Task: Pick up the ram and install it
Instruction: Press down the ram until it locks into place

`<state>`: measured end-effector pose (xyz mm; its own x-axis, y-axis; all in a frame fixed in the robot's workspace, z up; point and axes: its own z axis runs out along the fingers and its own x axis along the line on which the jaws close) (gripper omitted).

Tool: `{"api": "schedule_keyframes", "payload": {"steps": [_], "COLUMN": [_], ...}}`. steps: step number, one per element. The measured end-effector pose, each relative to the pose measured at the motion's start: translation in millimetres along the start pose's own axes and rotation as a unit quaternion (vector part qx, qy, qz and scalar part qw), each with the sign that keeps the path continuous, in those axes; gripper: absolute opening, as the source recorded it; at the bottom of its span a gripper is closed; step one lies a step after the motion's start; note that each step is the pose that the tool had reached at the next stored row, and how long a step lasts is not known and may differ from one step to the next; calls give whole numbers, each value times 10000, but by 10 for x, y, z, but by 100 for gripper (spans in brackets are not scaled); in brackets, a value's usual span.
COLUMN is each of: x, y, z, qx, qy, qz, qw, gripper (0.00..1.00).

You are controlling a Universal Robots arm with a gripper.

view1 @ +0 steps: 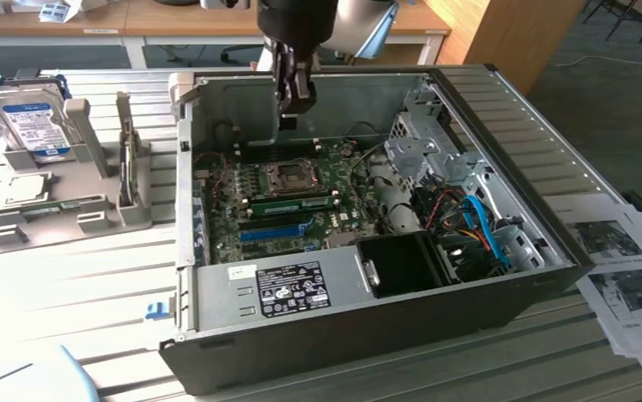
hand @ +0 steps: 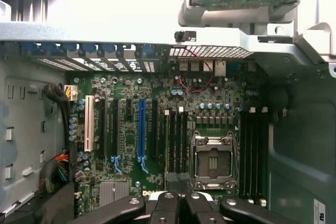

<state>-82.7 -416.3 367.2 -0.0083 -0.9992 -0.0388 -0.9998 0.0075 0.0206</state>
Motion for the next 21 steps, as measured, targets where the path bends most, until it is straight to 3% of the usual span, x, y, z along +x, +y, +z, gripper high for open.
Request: {"api": "schedule_keyframes", "payload": {"steps": [16, 21], "x": [-3, -3], "y": [-377, -410], "z": [-6, -7], "qx": [-10, -12], "qy": [-1, -1], "qz": [1, 1], "qw": [10000, 10000], "gripper": [10, 10]}}
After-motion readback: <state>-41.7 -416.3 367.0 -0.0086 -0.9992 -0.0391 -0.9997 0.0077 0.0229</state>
